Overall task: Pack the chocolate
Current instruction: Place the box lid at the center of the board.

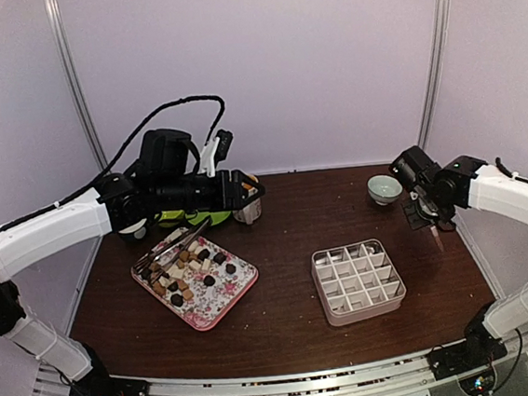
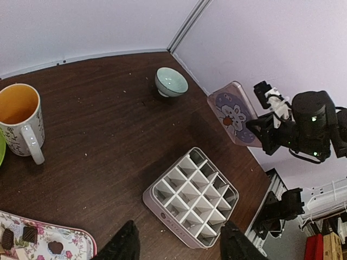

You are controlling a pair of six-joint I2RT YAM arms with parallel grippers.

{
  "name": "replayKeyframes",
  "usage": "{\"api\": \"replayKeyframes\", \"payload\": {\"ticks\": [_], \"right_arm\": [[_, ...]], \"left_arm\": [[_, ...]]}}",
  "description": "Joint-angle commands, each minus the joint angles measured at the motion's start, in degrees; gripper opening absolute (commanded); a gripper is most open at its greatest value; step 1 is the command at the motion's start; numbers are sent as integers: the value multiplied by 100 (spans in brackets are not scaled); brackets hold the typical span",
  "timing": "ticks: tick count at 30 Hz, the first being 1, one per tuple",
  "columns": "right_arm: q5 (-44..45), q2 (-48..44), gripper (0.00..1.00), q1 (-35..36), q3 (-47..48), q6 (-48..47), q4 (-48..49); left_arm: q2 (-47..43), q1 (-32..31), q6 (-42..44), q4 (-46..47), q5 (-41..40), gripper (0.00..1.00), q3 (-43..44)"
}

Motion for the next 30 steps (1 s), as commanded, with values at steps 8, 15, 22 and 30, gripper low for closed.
{"api": "replayKeyframes", "payload": {"ticks": [8, 15, 22, 30], "right_arm": [[428, 1538, 8, 180, 105, 67, -105], [-66, 1807, 19, 265, 40, 53, 202], [-402, 1881, 20, 317, -84, 37, 373], [-843, 1961, 19, 391, -410, 48, 542]], "left_arm": [[37, -24, 82, 31, -109, 52, 32], [21, -24, 91, -13, -138, 52, 21], [61, -27, 94, -23, -133, 51, 22], [58, -24, 152, -120, -165, 51, 50]]}}
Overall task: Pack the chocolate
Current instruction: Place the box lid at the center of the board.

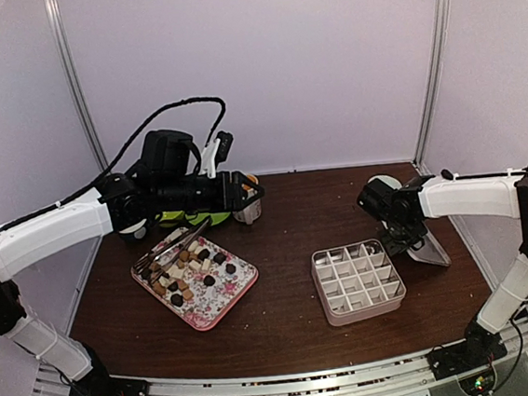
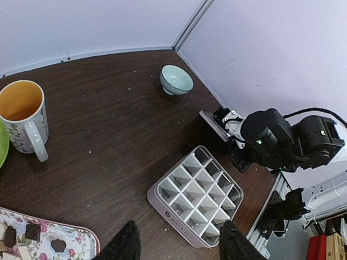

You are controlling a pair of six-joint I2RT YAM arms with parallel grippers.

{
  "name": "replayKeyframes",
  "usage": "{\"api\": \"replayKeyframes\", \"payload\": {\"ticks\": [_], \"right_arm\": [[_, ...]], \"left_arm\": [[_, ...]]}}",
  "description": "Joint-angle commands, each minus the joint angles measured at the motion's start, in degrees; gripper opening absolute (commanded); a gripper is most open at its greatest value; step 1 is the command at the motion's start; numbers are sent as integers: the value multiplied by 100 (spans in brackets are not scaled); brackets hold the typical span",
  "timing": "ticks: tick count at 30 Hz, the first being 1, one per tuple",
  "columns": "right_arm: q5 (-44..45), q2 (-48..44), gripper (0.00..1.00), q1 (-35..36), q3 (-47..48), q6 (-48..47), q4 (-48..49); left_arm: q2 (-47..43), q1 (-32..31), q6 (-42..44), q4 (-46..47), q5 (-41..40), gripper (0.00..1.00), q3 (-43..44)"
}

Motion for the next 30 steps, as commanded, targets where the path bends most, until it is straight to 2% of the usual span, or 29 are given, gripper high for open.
{"api": "replayKeyframes", "payload": {"ticks": [1, 6, 11, 18, 30], "right_arm": [[-472, 124, 20, 88, -242, 104, 126], [-908, 189, 22, 147, -368, 162, 292], [-1275, 96, 33, 166, -560, 191, 518], [-1442, 95, 30, 157, -691, 215, 676], [-3138, -294, 32, 239, -870, 569, 1423]], "left_arm": [[22, -24, 144, -68, -89, 52, 48], [13, -27, 154, -82, -102, 52, 30], [-20, -23, 171, -153, -141, 52, 8], [-70, -31, 205, -190, -183, 52, -33], [-13, -25, 172, -229, -137, 52, -114]]}}
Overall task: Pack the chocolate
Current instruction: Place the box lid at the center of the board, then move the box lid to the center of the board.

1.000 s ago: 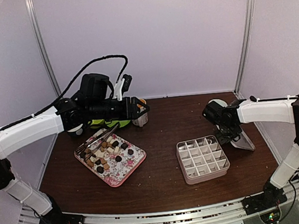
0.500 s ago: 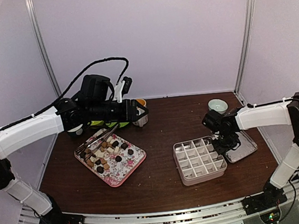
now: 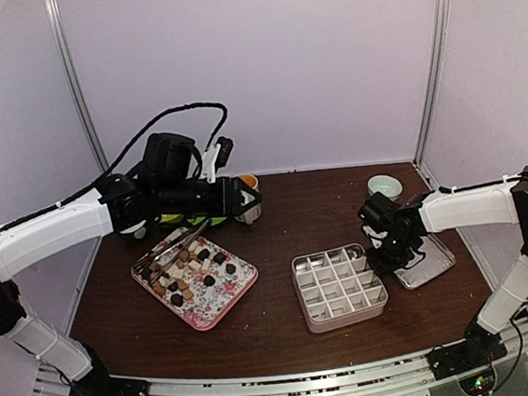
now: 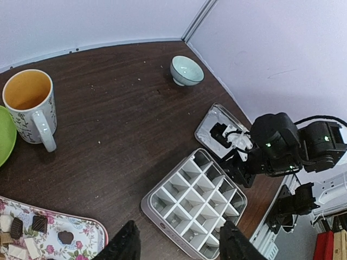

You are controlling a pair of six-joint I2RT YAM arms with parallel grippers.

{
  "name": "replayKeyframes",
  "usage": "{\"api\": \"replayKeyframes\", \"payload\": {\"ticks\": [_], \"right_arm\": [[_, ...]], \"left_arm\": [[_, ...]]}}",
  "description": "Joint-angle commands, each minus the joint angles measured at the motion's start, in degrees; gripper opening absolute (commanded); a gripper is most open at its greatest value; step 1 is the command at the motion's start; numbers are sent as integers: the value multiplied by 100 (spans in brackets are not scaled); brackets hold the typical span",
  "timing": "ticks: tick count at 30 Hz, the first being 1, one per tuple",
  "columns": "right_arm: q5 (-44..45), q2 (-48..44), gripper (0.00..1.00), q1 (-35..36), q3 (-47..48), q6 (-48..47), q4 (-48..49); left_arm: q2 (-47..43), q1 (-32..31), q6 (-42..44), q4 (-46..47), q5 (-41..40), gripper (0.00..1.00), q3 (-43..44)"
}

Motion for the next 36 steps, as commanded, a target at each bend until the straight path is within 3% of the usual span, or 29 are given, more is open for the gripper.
{"api": "replayKeyframes", "payload": {"ticks": [1, 4, 12, 18, 24, 36], "right_arm": [[-815, -264, 32, 132, -87, 325, 440], [-771, -387, 32, 176, -74, 370, 458], [736, -382, 32, -273, 153, 451, -134], [392, -286, 35, -585, -37, 258, 97], [183, 11, 33, -609, -110, 241, 280], [223, 190, 35, -617, 5, 255, 28]], "left_arm": [[22, -27, 24, 18, 21, 52, -99], [108, -85, -102, -119, -65, 52, -203], [470, -785, -780, 13, -342, 51, -695], [928, -1194, -1316, 268, -370, 54, -879], [1301, -1221, -1647, 970, 73, 54, -1117], [1848, -1220, -1896, 1435, 399, 53, -1142]]}}
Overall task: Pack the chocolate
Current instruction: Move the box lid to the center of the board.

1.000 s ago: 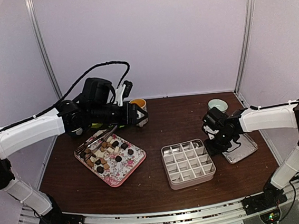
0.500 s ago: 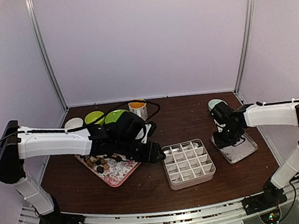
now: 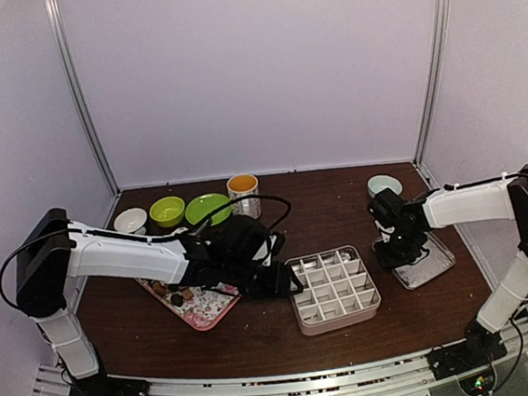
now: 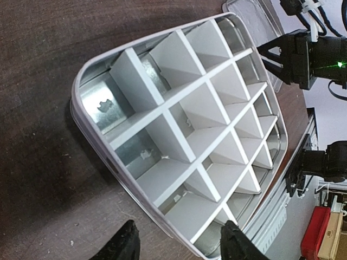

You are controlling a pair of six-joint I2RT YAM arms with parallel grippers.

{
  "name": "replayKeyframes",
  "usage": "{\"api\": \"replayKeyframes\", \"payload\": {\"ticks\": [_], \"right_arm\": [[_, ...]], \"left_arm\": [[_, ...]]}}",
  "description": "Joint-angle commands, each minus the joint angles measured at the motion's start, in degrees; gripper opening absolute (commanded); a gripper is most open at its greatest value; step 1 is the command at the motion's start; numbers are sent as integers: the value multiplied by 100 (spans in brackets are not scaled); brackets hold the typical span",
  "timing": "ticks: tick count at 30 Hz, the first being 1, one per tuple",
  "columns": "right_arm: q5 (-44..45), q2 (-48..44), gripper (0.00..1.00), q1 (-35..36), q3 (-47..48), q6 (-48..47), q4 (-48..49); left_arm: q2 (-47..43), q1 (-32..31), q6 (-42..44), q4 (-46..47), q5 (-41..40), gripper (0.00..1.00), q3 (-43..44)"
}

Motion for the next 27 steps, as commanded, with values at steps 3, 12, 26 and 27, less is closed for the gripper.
{"api": "replayKeyframes", "payload": {"ticks": [3, 12, 26, 27], "right_arm": [[-30, 246, 35, -20, 224, 74, -332], [-640, 176, 34, 68, 149, 302, -149], [-1743, -104, 22, 240, -70, 616, 472], [-1817, -119, 21, 246, -95, 639, 531]], "left_arm": [[148, 22, -152, 418, 167, 53, -42], [206, 31, -106, 423, 176, 53, 21], [430, 211, -300, 872, 417, 52, -41], [439, 274, -321, 966, 471, 52, -76]]}}
